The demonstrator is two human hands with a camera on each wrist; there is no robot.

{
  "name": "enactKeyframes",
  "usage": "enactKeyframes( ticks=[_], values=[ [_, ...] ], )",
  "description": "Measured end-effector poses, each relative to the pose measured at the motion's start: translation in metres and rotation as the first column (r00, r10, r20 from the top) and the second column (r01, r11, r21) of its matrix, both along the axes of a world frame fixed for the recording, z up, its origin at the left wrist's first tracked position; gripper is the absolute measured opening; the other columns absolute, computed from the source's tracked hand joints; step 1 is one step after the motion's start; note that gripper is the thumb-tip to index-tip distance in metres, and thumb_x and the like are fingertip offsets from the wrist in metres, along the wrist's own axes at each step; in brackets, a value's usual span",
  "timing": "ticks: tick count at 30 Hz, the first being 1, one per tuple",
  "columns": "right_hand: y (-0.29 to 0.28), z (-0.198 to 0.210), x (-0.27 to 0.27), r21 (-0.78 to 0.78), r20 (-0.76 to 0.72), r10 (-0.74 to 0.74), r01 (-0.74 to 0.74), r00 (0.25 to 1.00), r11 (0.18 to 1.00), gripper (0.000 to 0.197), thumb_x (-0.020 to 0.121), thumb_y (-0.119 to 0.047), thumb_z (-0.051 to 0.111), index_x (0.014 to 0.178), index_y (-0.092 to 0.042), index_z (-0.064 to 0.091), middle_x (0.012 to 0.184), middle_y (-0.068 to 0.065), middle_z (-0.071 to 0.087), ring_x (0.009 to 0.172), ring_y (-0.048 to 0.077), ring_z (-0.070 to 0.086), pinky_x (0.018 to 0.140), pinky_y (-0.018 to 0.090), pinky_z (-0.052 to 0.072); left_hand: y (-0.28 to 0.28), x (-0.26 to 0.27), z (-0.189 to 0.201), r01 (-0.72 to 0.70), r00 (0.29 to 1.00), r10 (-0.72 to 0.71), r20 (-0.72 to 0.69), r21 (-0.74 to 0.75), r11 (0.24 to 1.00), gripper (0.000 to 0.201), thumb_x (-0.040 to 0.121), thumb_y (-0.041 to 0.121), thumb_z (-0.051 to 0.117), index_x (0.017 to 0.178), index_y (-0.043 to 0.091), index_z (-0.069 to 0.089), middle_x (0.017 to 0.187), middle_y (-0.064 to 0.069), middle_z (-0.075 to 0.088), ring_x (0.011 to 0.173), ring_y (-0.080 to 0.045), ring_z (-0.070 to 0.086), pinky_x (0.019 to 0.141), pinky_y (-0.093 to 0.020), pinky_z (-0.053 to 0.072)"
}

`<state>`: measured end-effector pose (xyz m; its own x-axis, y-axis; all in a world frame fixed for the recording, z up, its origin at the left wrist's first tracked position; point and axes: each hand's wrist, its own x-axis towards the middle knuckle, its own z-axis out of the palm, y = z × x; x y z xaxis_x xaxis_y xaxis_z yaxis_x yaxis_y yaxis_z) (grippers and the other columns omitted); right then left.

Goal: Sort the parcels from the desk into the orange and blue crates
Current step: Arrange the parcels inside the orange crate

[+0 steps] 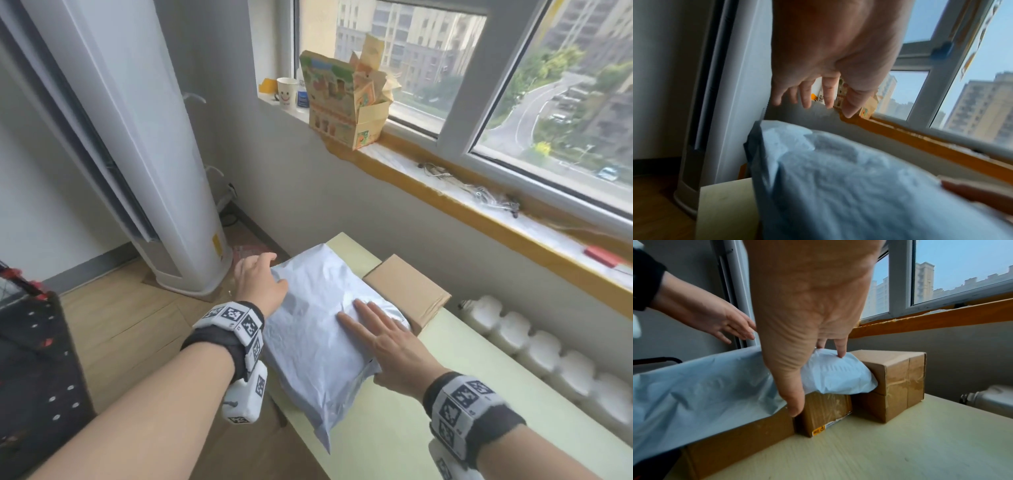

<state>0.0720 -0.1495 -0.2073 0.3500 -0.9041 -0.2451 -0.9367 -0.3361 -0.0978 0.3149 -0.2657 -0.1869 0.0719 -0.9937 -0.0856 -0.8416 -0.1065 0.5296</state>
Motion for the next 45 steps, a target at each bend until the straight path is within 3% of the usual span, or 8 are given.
enactKeyframes(
  ticks=[5,11,20,23,28,37,42,45],
  values=[
    [-0.002,-0.004,-0.001,-0.012,-0.017,0.006,-0.007,1.000,1.000,0.113,0.084,-0.027,0.073,0.152,-0.043,-0.016,0.165,0.000,-0.012,0.153,0.023,-0.008,0.122,0.041,0.013,-0.017,-0.004,-0.019,0.024,0.996,-0.042,0.075,0.222,0.975,0.080,0.084,0.056,0.056,0.150,0.025,0.023,0.147,-0.005,0.044,0.136,-0.030,0.037,0.111,-0.047,0.028],
    [-0.005,-0.008,0.011,-0.027,0.039,-0.084,0.085,0.996,0.996,0.088,0.089,-0.026,0.063,0.156,-0.040,0.007,0.166,0.001,0.005,0.153,0.026,0.006,0.119,0.046,0.025,-0.031,-0.006,-0.027,0.114,0.979,-0.163,0.124,0.328,0.938,0.074,0.079,0.065,0.059,0.138,0.024,0.041,0.141,-0.003,0.048,0.130,-0.029,0.045,0.108,-0.048,0.033],
    [-0.011,0.033,0.019,0.034,0.323,-0.251,0.254,0.912,0.967,0.052,0.097,-0.018,0.054,0.142,-0.042,0.047,0.153,-0.011,0.040,0.142,0.012,0.035,0.112,0.027,0.033,-0.045,-0.004,0.004,0.215,0.967,-0.232,0.109,0.144,0.966,0.035,0.088,0.024,0.054,0.123,0.030,0.054,0.127,0.000,0.059,0.115,-0.026,0.056,0.093,-0.034,0.046],
    [-0.014,0.059,0.021,0.051,0.547,-0.390,0.435,0.741,0.899,0.046,0.092,-0.010,0.060,0.132,-0.033,0.062,0.143,-0.008,0.054,0.134,0.011,0.048,0.110,0.027,0.037,-0.048,-0.006,0.029,0.214,0.966,-0.214,0.145,0.016,0.977,0.037,0.088,0.013,0.047,0.118,0.032,0.059,0.126,0.000,0.059,0.115,-0.025,0.056,0.092,-0.034,0.045],
    [-0.029,0.103,0.017,0.171,0.868,-0.439,0.690,0.233,0.703,0.039,0.086,0.002,0.062,0.098,-0.033,0.075,0.102,-0.012,0.074,0.105,0.015,0.067,0.094,0.042,0.055,-0.058,-0.014,0.090,0.186,0.981,-0.183,0.066,-0.043,0.982,0.030,0.086,0.014,0.050,0.104,0.030,0.066,0.118,0.000,0.066,0.109,-0.027,0.060,0.087,-0.030,0.045],
    [-0.027,0.155,-0.023,0.111,0.929,-0.365,0.896,0.060,0.429,0.015,0.096,-0.009,0.051,0.089,-0.009,0.064,0.086,0.007,0.068,0.085,0.033,0.062,0.078,0.048,0.053,-0.075,-0.043,0.141,0.066,0.855,-0.139,-0.499,-0.161,0.985,0.044,0.097,0.045,0.037,0.083,0.016,0.068,0.084,-0.001,0.072,0.089,-0.026,0.065,0.086,-0.036,0.050],
    [-0.011,0.167,-0.044,0.252,0.915,-0.380,0.928,-0.136,0.276,0.019,0.098,-0.028,0.046,0.107,-0.019,0.061,0.106,0.011,0.066,0.094,0.029,0.063,0.088,0.049,0.054,-0.070,-0.064,0.141,-0.004,0.502,-0.041,-0.864,-0.050,0.999,0.033,0.100,0.014,0.035,0.101,0.001,0.065,0.075,-0.008,0.065,0.067,-0.022,0.061,0.070,-0.032,0.052],
    [-0.003,0.174,-0.055,0.469,0.850,-0.365,0.861,-0.379,0.198,0.028,0.102,-0.020,0.038,0.115,-0.005,0.057,0.106,0.012,0.064,0.089,0.027,0.060,0.090,0.044,0.049,-0.058,-0.076,0.141,0.267,0.541,-0.124,-0.832,0.030,0.963,0.032,0.089,0.004,0.047,0.118,0.013,0.058,0.096,-0.008,0.065,0.089,-0.022,0.061,0.083,-0.034,0.051]
  ],
)
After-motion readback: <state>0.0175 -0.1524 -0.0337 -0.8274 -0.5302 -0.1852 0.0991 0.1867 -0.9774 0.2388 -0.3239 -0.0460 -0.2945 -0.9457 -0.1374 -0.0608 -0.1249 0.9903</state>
